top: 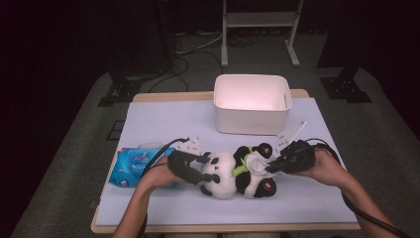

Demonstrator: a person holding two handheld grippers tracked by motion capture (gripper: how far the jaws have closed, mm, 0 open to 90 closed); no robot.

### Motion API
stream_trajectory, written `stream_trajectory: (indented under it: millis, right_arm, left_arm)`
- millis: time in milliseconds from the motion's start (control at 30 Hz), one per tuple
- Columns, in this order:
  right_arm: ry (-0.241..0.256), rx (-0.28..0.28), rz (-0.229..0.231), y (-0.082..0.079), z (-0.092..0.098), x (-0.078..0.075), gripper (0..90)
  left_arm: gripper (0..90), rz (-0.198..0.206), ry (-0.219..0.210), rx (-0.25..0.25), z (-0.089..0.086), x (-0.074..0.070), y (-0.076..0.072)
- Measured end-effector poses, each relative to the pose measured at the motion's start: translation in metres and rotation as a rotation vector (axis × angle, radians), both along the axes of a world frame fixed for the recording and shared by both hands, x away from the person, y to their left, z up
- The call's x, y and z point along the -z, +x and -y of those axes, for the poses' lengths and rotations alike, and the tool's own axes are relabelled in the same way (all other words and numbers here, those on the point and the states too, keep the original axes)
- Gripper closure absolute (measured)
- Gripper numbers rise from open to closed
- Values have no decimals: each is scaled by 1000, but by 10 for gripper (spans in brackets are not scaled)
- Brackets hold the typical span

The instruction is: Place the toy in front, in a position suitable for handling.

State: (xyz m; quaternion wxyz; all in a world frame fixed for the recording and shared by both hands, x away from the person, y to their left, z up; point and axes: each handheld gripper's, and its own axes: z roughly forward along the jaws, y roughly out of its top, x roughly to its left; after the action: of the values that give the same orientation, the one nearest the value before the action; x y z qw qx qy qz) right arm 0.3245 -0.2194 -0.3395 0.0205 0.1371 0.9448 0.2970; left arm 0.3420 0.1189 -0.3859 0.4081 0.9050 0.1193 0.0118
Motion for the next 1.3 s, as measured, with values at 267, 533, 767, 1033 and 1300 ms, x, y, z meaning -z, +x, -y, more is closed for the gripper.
stream_trajectory:
  millis: [267,533,767,1033,1300]
  right_arm:
    - [-14,-1,-2,-1,-1,3,853]
    - [40,-19,44,4,-18,-3,693]
    - [62,-18,62,12,-34,-7,554]
    - [67,-32,30,29,-56,-9,529]
    - [59,-10,11,37,-70,-5,668]
  left_arm:
    - [344,0,4,0,0,0,0]
    - [343,0,2,-2,-1,0,-1]
    - [343,-4,0,-6,-1,0,-1]
    - [343,-2,5,-1,-1,0,-1]
    - [343,-4,17,3,0,0,-1]
